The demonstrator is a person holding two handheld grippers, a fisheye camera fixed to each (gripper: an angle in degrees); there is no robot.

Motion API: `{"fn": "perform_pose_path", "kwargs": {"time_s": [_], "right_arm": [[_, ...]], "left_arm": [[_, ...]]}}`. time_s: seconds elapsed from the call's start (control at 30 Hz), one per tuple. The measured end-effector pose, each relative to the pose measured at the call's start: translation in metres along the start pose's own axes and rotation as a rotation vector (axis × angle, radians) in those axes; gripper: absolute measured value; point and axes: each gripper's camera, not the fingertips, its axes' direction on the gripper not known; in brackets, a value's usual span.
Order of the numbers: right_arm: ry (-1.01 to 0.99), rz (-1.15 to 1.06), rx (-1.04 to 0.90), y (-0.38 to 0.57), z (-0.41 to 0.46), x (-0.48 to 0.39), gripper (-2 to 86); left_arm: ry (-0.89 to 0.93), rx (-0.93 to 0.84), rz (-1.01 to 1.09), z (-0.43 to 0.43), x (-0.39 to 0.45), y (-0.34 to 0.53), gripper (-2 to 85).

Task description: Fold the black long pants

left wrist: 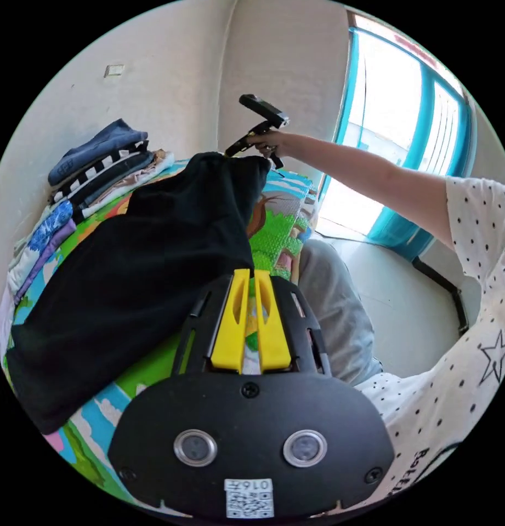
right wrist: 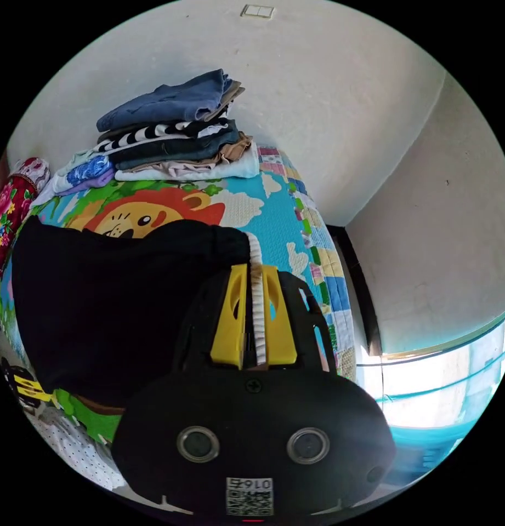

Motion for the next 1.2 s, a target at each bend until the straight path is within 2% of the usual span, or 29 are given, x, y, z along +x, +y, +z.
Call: {"fn": "perform_pose_path", "kwargs": {"time_s": [0.13,0.23,0.33,0.4,0.53,0.63,0.77,0.87,1.03,1.2], "right_arm": [[0.063,0.029,-0.006,0.005,-0.037,0.008,7.9],[0.083,0.091,0.020,0.026,-0.074,0.019,9.0],[0.106,0.100,0.090,0.053,-0.119,0.013,9.8],[0.072,0.083,0.144,0.069,-0.148,-0.001,9.9],[-0.092,-0.029,0.297,0.099,-0.218,-0.064,9.8],[-0.215,-0.156,0.363,0.106,-0.259,-0.120,9.0],[-0.499,-0.246,0.457,0.108,-0.303,-0.185,9.1],[-0.616,-0.323,0.477,0.106,-0.322,-0.231,9.2],[-0.628,-0.455,0.412,0.094,-0.336,-0.291,9.6],[-0.684,-0.463,0.376,0.080,-0.351,-0.299,9.9]], "left_arm": [[-0.040,0.076,-0.101,-0.028,-0.017,0.029,-0.8],[-0.111,0.155,-0.308,-0.072,-0.064,0.084,-0.7],[-0.269,0.257,-0.541,-0.129,-0.127,0.147,-0.1],[-0.457,0.269,-0.668,-0.173,-0.181,0.190,1.8],[-0.582,0.200,-0.820,-0.211,-0.263,0.236,5.5],[-0.479,0.163,-0.851,-0.212,-0.325,0.264,7.2],[-0.199,0.031,-0.910,-0.180,-0.394,0.297,7.4],[-0.089,0.071,-0.913,-0.168,-0.417,0.320,5.3],[-0.060,0.132,-0.760,-0.184,-0.424,0.334,-0.5],[-0.097,-0.036,-0.515,-0.207,-0.424,0.336,-0.9]]}}
